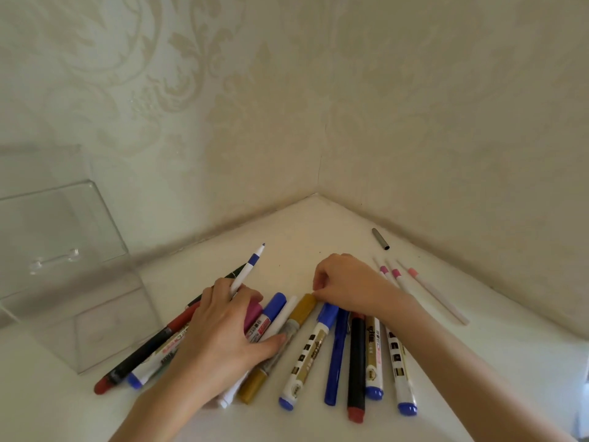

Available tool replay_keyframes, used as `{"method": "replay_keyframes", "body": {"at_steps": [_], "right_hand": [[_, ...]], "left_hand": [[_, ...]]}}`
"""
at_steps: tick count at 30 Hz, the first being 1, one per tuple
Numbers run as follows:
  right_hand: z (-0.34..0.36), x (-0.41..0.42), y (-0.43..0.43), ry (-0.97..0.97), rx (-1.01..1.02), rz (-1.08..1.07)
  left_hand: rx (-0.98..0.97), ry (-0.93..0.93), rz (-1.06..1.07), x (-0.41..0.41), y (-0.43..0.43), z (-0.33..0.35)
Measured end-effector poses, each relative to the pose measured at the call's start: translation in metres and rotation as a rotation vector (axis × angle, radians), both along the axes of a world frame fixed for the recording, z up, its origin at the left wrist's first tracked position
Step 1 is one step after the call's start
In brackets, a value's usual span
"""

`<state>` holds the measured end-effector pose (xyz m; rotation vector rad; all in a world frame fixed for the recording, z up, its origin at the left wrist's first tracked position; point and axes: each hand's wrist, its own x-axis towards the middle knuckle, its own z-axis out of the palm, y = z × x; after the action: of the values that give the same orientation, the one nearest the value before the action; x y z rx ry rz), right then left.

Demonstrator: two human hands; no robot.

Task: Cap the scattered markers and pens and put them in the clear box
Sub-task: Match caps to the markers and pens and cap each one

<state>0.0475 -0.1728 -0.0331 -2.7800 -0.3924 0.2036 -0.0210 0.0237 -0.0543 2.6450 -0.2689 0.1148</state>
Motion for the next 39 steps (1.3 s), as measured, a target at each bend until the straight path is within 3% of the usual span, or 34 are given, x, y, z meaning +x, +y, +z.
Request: {"method": "replay_keyframes", "body": {"at_steps": [3,5,9,13,16,28,35,39], "right_hand": [[-0.001,0.000,0.004,-0.143,-0.061,-0.037],[0.004,-0.003,0.000,-0.230,0.143,-0.127],[0.010,-0.007,-0.013,-0.221,0.653,-0.262],[0.007,-0.015,-0.018,0.095,1.429,-0.368],[0.008,-0.018,-0.022,0.297,1.684,-0.399],[0.005,-0.020,-0.017,0.335,1.663,-0.318],[0.005,-0.025,-0.015,0.243,1.416,-0.131],[0.006,-0.025,-0.014,0.184,1.394,-0.099]], "left_hand": [[-0.131,0.039,-0.013,0.007,-0.003,0.004],[-0.272,-0.025,-0.018,0.015,-0.006,0.008],[-0.480,-0.080,-0.114,0.028,-0.015,0.014],[-0.744,0.087,-0.144,0.023,-0.021,0.015],[-0.732,0.094,-0.183,0.016,-0.022,0.012],[-0.682,0.028,-0.181,0.013,-0.021,0.006],[-0.678,-0.024,-0.167,0.015,-0.020,0.007],[-0.672,-0.037,-0.170,0.014,-0.019,0.006]]}}
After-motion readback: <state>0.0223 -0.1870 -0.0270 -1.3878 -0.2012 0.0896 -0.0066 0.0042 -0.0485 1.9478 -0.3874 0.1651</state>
